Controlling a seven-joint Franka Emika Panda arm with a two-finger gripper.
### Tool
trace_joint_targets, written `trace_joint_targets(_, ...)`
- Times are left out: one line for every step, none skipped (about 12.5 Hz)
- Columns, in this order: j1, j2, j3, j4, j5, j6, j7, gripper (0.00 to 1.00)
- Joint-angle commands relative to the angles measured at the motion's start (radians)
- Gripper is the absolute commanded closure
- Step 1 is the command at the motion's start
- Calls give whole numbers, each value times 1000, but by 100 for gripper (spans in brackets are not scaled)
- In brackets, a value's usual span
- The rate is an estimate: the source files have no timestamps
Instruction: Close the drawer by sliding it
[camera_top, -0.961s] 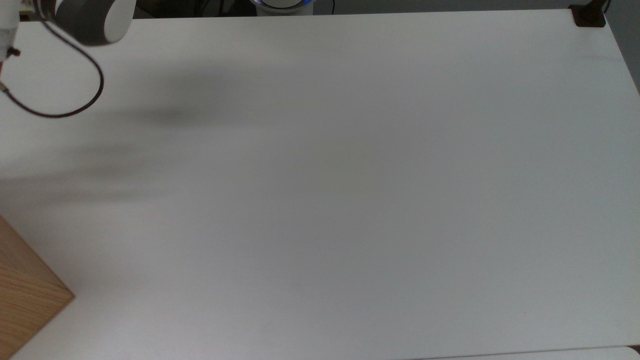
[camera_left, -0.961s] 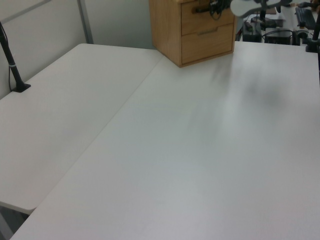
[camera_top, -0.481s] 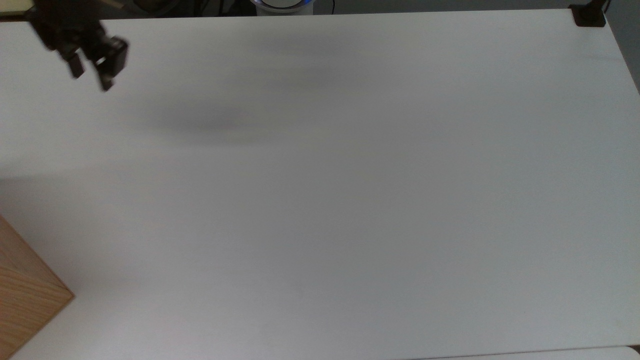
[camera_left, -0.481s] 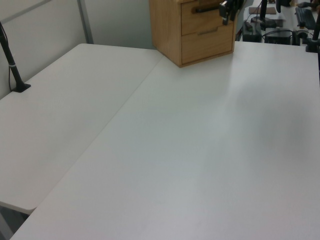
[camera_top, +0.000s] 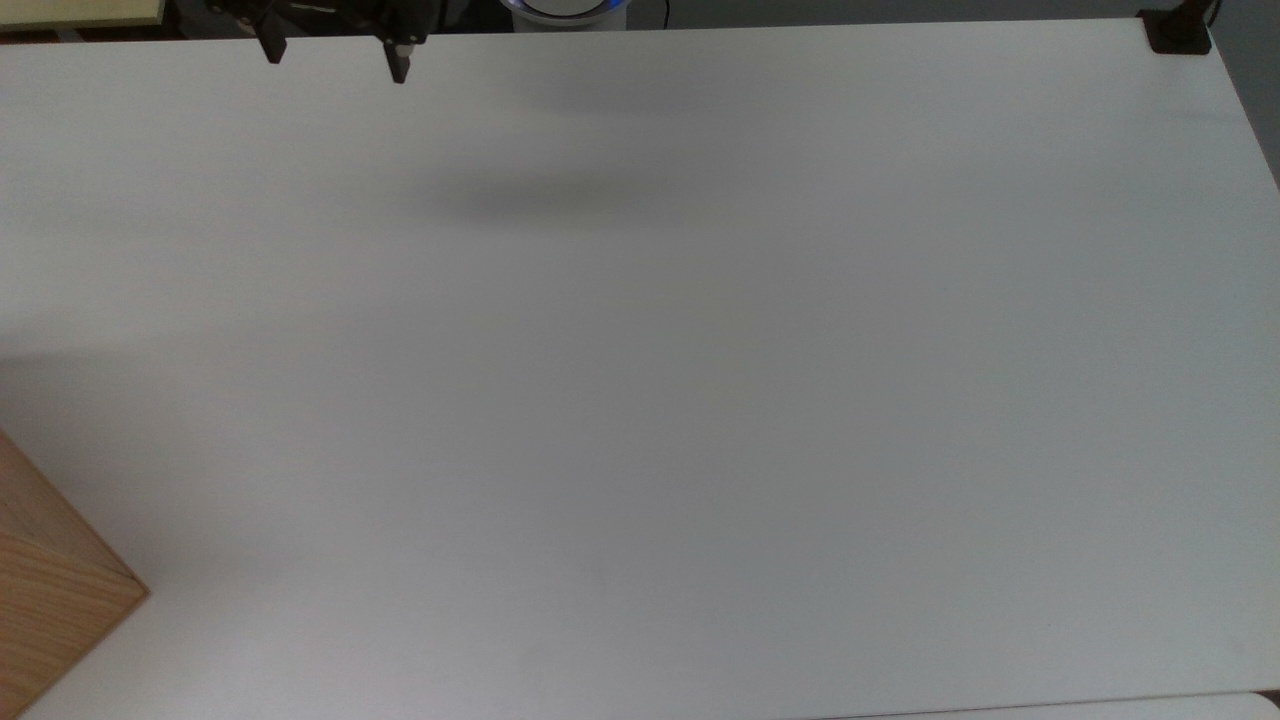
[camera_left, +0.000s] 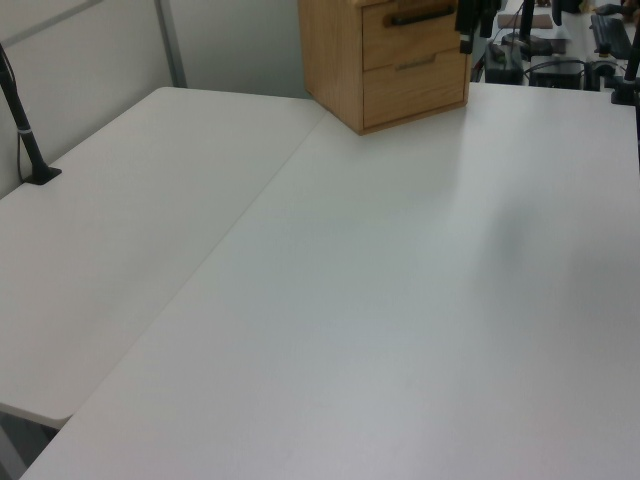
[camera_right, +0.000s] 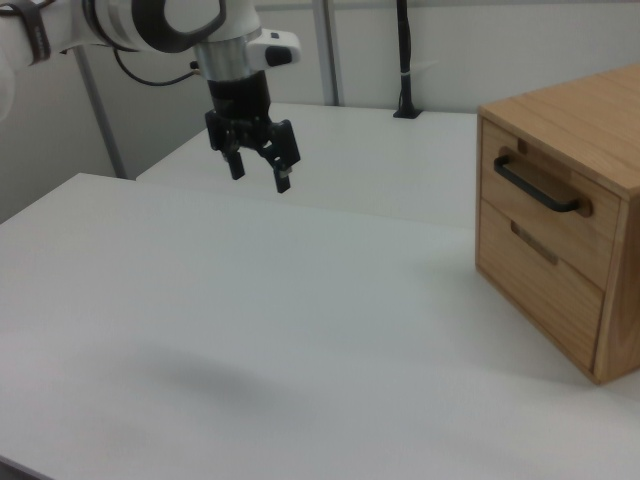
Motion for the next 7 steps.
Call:
trace_joint_targets(-4,-26,39,-40,21,-15,-43,0)
trace_joint_targets(-4,-26,39,-40,19,-19,-44,0)
trace_joint_targets(-4,-26,39,-39,19,-31,-43,0)
trace_joint_targets(-4,-26,39,-37,19,-32,-41,0)
trace_joint_targets(-4,-26,39,-37,19,-32,-35,0)
trace_joint_targets(-6,-26,39,-37,19,-31,-29,0)
trace_joint_targets(-7,-26,41,-37,21,-31,-29,0)
